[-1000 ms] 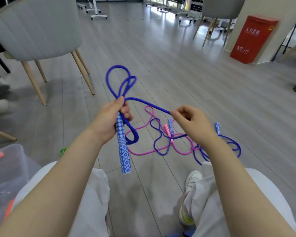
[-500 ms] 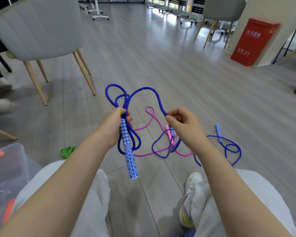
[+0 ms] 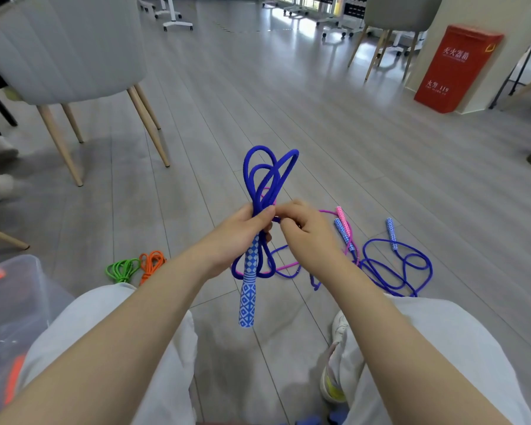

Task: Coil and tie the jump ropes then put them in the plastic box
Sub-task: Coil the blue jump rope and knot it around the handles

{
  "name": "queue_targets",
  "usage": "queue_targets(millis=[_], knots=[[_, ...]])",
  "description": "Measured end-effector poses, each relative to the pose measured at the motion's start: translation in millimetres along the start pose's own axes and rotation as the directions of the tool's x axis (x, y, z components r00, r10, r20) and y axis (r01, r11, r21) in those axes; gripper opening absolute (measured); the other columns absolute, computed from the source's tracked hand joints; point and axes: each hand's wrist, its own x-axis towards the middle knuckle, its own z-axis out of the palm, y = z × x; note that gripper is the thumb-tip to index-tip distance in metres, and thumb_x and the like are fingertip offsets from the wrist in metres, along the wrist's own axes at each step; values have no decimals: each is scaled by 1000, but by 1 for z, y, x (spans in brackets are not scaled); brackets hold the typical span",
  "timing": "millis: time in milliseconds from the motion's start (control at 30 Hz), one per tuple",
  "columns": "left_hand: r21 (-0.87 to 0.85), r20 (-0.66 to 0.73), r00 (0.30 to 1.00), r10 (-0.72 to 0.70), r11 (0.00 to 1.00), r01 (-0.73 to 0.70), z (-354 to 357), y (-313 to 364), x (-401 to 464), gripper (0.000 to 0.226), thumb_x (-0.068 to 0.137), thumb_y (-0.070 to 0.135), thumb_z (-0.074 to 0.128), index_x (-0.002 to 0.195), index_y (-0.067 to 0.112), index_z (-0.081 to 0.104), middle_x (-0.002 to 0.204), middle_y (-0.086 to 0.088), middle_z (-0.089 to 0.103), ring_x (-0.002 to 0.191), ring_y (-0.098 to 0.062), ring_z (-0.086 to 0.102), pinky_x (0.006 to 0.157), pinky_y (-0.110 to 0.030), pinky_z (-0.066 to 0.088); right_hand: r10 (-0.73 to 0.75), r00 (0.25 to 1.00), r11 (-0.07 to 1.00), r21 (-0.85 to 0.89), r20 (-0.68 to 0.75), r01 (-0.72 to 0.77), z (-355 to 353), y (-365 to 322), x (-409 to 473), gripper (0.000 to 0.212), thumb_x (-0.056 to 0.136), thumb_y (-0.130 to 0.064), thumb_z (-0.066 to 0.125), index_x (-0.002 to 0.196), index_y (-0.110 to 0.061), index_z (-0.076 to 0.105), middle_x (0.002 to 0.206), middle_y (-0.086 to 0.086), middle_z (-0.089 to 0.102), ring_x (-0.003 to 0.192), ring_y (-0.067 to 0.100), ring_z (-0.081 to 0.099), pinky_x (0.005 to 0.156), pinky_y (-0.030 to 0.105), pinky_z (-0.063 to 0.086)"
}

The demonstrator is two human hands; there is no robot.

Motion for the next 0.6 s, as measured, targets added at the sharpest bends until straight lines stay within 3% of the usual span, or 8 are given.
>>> queue_targets(millis=[67,167,300,367,500,600], knots=[[-22,-21,1000,8,1000,-9,2,1,-1,27,100,39,47,108,17,60,86,-3,59,79,-14,59,81,-33,53,-2,1000,1000,29,-17,2,2,1,0,31,94,-3,45,97,-28,62,92,-9,60,80,-4,57,67,7,42],[-68,-113,994,0,998,-8,3,2,-1,26,102,34,44,106,16,62,84,-2,62,80,-14,61,82,-32,53,40,999,993,115,-33,-36,7,3,0,15,93,-7,54,104,-18,51,85,-6,60,55,-3,55,53,9,40],[-89,-204,979,-24,996,6,0,2,2,24,102,33,43,97,18,62,82,-1,64,78,-14,61,88,-38,53,121,992,988,97,17,-122,2,7,2,15,93,-20,58,105,-24,49,81,-6,65,63,2,54,59,21,46],[-202,-233,972,-38,979,-11,-6,6,5,26,103,29,43,91,16,62,84,-1,68,72,-13,61,89,-40,53,162,982,984,65,92,-169,-7,7,3,12,94,-25,58,105,-23,54,74,-3,66,66,8,56,66,32,51],[-557,-191,978,-81,830,-40,-23,16,7,25,103,22,43,88,9,57,79,-4,69,64,-17,60,81,-38,54,173,978,975,121,112,-187,-26,11,4,9,94,-26,58,101,-22,61,68,-2,60,67,13,53,70,37,49],[-703,-190,976,-111,709,-56,-35,18,9,26,103,24,42,86,10,56,73,-2,67,67,-16,67,76,-34,58,181,980,970,148,82,-192,-43,17,5,8,95,-23,57,95,-19,64,63,-7,55,64,12,49,68,33,44]])
